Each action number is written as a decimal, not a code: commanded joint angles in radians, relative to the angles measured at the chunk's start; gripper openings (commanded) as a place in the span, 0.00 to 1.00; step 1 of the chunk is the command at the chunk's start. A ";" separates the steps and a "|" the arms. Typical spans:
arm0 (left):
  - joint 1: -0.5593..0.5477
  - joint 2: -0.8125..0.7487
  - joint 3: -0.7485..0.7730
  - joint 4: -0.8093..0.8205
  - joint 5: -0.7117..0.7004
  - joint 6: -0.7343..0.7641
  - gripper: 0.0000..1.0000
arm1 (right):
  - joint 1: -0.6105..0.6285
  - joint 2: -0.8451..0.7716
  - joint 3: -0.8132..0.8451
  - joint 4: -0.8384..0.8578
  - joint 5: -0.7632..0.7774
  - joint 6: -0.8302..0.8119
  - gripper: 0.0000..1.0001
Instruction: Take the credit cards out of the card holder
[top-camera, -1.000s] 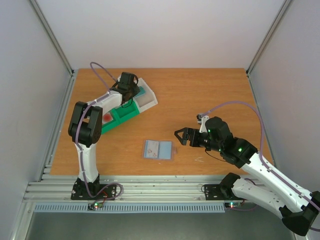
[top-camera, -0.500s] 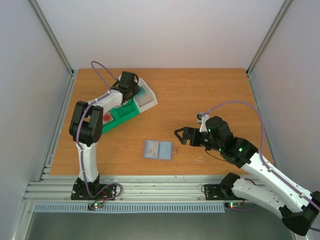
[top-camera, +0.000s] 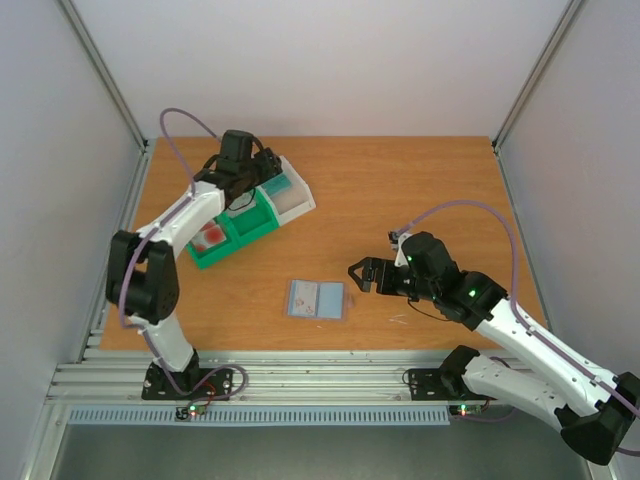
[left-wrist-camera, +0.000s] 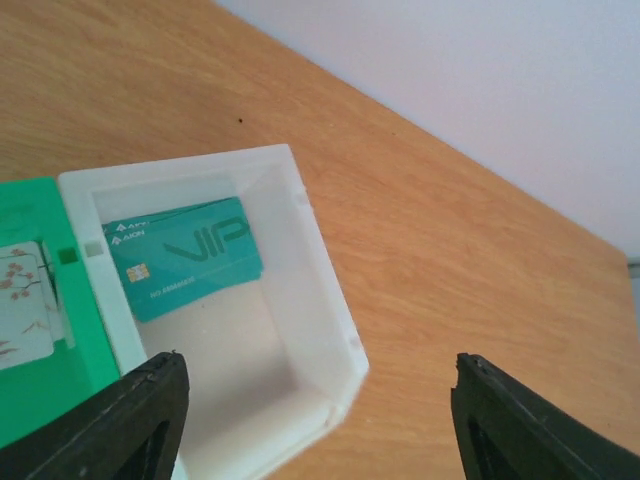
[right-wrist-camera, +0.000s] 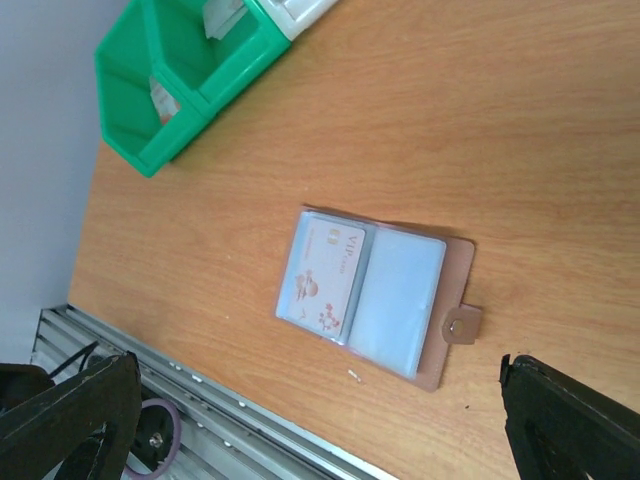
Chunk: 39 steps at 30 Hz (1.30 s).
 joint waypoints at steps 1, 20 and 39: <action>0.006 -0.134 -0.067 -0.107 0.056 0.087 0.79 | 0.006 0.007 0.028 -0.013 -0.027 0.011 0.98; -0.035 -0.526 -0.490 -0.291 0.373 0.195 0.61 | 0.007 0.177 -0.050 0.194 -0.178 0.067 0.32; -0.187 -0.526 -0.777 -0.025 0.513 0.070 0.28 | 0.028 0.588 -0.061 0.473 -0.282 0.103 0.18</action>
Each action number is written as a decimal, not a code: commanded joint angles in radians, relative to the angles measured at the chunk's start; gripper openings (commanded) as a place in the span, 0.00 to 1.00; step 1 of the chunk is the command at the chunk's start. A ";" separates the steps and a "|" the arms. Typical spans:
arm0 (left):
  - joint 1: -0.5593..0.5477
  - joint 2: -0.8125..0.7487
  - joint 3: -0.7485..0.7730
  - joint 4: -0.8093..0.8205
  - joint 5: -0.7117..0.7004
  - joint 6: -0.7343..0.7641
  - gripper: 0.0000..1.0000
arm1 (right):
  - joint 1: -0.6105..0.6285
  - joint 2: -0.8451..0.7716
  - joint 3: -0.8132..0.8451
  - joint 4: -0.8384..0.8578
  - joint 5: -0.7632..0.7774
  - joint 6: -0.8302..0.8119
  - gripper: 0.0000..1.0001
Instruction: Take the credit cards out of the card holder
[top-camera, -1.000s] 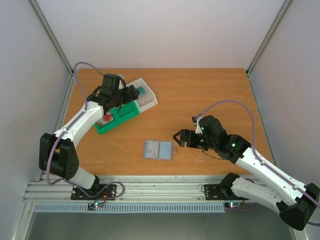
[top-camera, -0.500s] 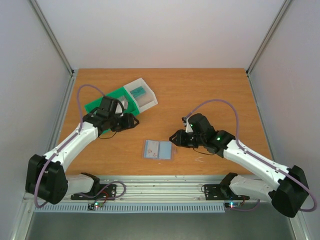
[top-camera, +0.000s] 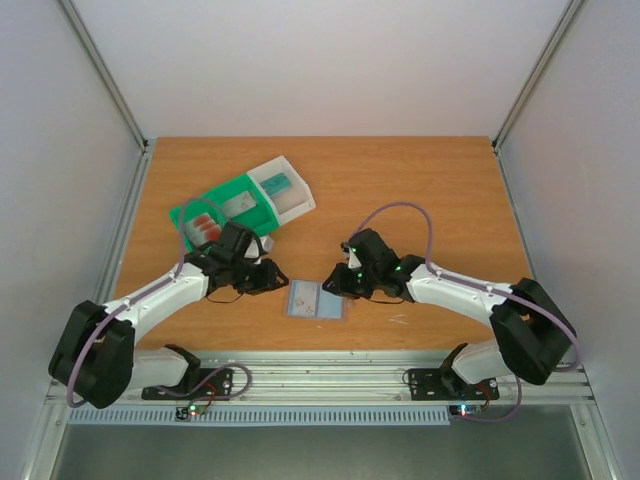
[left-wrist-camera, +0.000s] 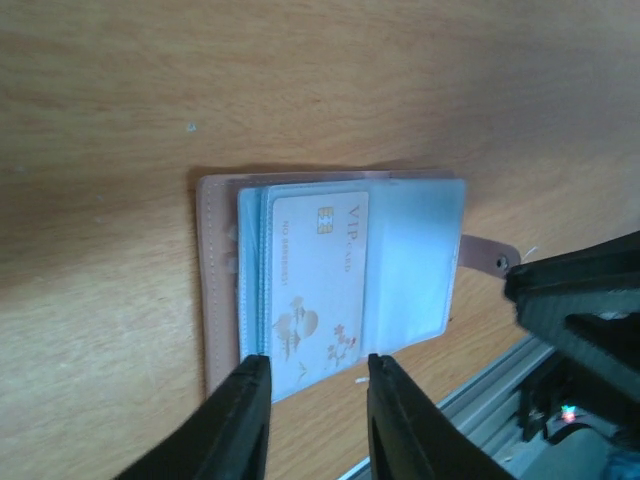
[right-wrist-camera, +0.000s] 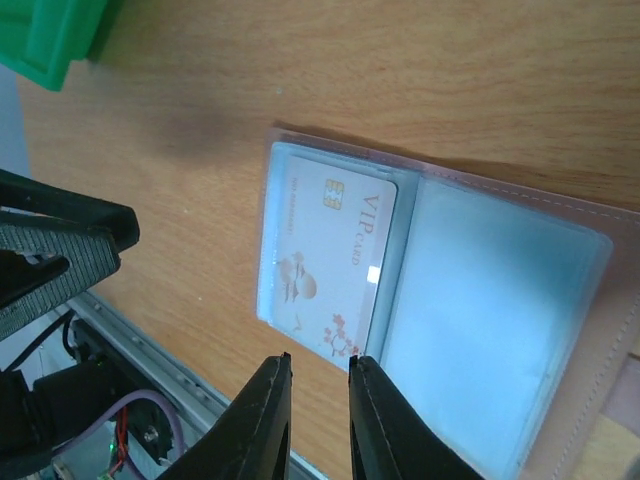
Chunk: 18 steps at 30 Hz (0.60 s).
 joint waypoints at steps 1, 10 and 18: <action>-0.012 0.037 -0.040 0.166 0.067 -0.053 0.25 | 0.014 0.070 0.003 0.084 -0.032 0.007 0.17; -0.014 0.137 -0.118 0.359 0.154 -0.120 0.22 | 0.025 0.183 0.008 0.140 -0.073 -0.006 0.16; -0.018 0.213 -0.144 0.424 0.152 -0.133 0.06 | 0.026 0.247 0.008 0.185 -0.087 -0.005 0.13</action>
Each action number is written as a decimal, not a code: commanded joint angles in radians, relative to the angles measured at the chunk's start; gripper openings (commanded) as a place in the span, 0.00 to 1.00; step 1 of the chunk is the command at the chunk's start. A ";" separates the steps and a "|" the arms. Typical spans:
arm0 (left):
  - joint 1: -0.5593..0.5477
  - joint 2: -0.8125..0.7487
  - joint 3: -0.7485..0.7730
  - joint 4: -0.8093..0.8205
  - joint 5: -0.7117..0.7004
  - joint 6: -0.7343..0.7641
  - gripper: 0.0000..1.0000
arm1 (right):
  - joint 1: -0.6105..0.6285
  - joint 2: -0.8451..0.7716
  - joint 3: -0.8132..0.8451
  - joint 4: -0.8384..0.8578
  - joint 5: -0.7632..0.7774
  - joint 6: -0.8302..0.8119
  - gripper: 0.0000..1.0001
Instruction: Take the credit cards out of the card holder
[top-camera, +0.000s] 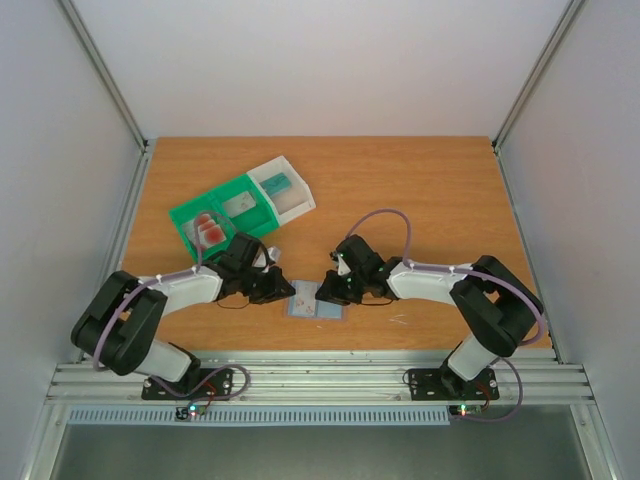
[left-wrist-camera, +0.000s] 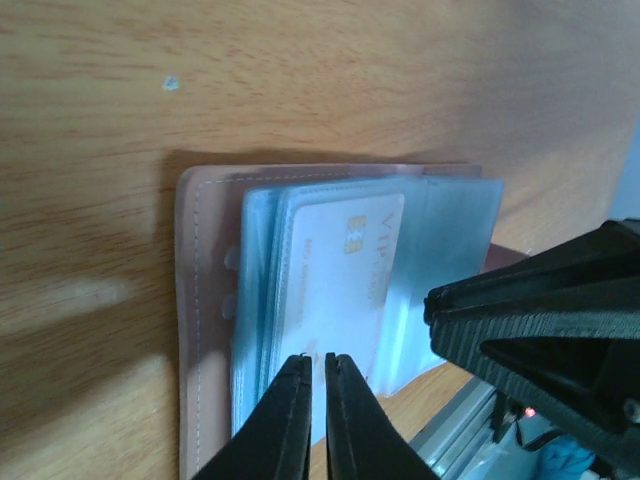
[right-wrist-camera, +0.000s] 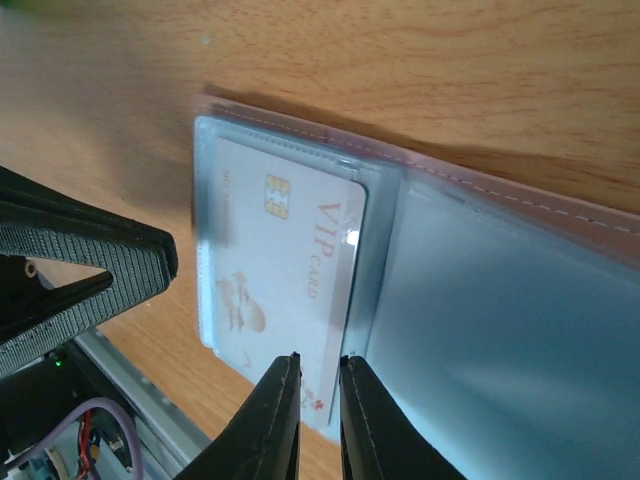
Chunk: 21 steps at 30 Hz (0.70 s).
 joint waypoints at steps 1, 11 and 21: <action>-0.005 0.037 -0.016 0.093 0.013 0.002 0.03 | 0.007 0.037 0.009 0.047 -0.018 -0.010 0.12; -0.007 0.084 -0.010 0.072 -0.019 0.029 0.00 | 0.006 0.055 -0.011 0.081 0.010 0.000 0.12; -0.008 0.079 -0.023 0.030 -0.066 0.056 0.01 | 0.007 0.104 -0.035 0.156 0.008 0.035 0.15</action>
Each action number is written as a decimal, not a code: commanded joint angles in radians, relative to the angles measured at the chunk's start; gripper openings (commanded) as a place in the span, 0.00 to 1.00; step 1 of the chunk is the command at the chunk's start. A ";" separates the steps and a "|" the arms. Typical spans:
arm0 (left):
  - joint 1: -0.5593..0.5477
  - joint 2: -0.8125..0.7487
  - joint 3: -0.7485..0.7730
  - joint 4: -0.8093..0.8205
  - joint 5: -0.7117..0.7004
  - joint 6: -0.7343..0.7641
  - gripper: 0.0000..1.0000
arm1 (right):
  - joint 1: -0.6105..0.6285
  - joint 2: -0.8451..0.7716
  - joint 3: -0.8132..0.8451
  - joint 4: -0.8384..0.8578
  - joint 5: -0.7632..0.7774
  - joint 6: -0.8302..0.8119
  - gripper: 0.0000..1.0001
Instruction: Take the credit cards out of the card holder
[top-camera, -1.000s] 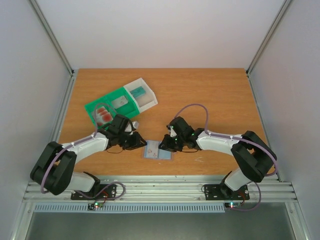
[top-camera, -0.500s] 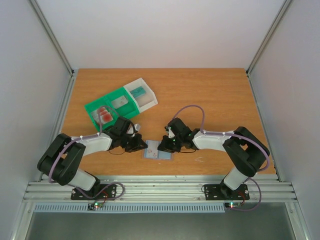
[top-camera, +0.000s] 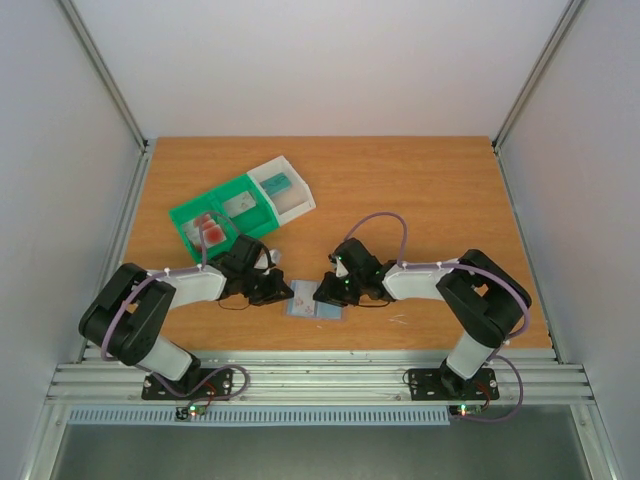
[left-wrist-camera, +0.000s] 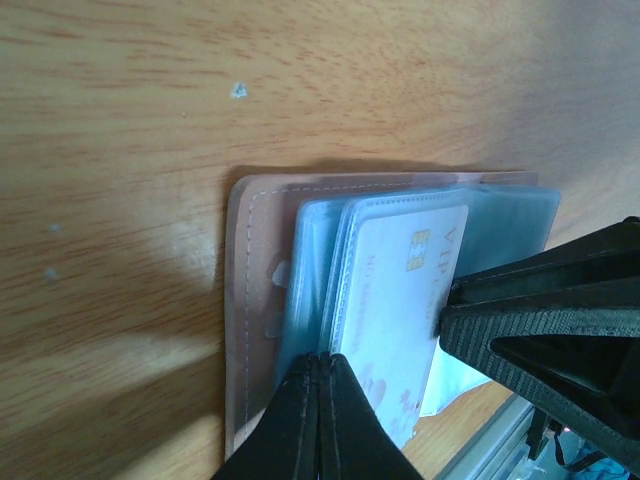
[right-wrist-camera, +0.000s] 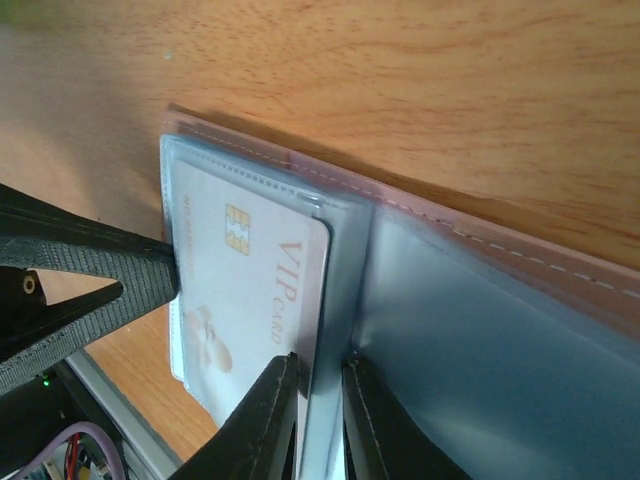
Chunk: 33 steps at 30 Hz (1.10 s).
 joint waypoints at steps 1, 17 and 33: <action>-0.005 0.009 -0.021 0.005 -0.031 0.024 0.01 | 0.007 0.020 -0.017 0.055 0.013 0.022 0.15; -0.010 0.027 -0.045 0.052 -0.024 -0.001 0.00 | 0.007 0.031 -0.044 0.159 -0.023 0.037 0.10; -0.011 0.030 -0.052 0.025 -0.052 0.008 0.01 | -0.029 -0.044 -0.116 0.191 -0.009 0.051 0.01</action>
